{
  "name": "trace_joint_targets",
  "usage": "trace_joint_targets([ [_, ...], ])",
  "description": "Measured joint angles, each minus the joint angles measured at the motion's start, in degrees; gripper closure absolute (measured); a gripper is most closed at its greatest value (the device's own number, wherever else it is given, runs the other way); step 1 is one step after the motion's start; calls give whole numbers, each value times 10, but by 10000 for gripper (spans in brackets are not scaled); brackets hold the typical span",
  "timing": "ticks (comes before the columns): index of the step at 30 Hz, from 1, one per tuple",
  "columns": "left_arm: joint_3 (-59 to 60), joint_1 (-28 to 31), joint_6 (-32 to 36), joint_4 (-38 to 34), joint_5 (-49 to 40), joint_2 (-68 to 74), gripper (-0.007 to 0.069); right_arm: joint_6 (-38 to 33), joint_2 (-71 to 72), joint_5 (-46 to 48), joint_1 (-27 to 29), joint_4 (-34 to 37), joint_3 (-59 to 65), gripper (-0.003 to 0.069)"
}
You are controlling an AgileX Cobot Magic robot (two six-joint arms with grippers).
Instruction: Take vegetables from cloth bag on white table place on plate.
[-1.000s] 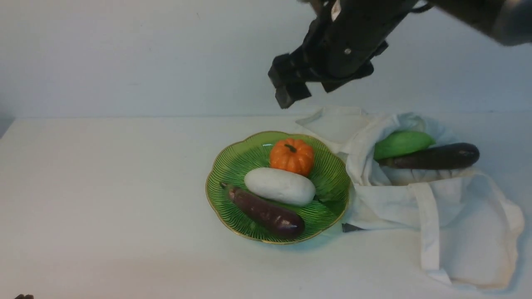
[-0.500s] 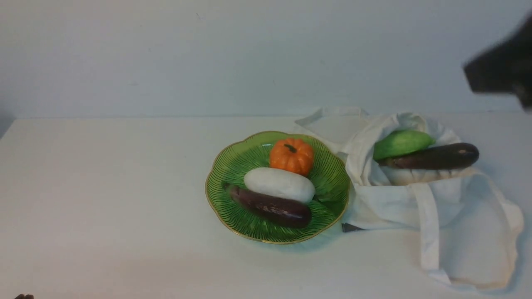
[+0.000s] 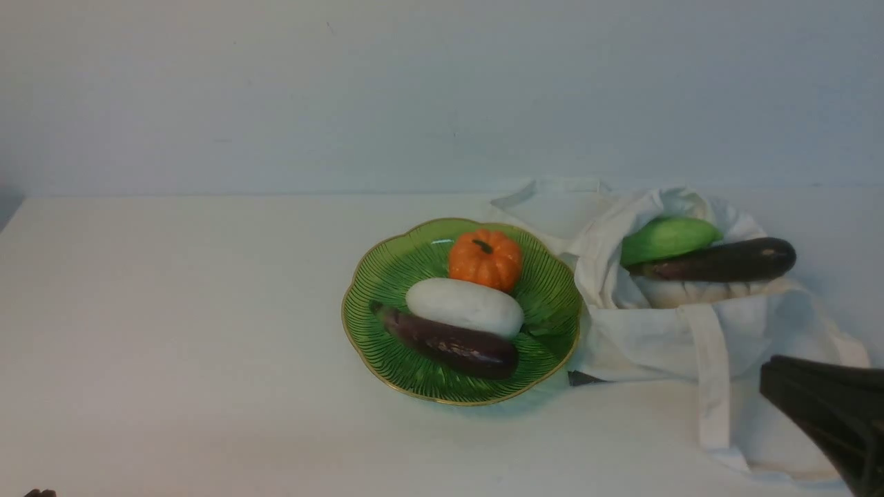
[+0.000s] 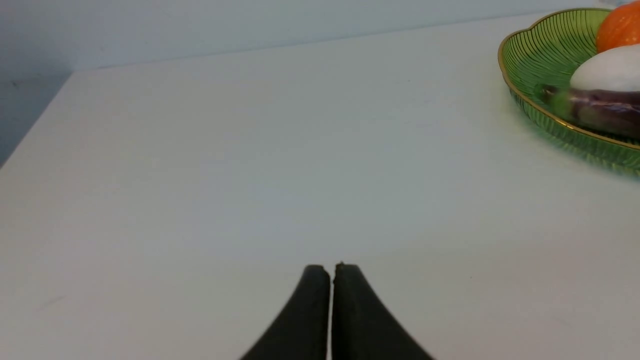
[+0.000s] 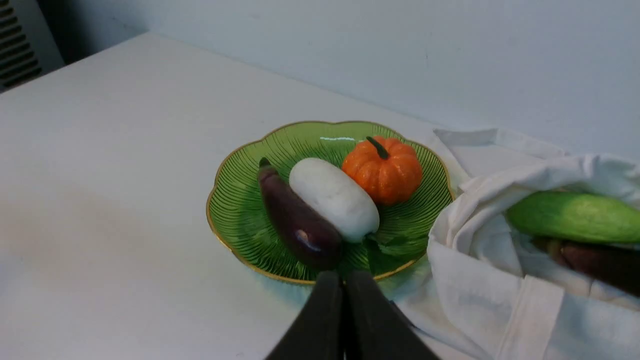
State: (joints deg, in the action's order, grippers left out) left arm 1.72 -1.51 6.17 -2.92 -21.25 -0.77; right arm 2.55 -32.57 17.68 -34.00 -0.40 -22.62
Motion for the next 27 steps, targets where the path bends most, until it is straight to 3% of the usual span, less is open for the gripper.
trace_joint_targets([
  [27, 0, 0, 0, 0, 0, 0, 629, 5, 0, 16, 0, 0, 12, 673],
])
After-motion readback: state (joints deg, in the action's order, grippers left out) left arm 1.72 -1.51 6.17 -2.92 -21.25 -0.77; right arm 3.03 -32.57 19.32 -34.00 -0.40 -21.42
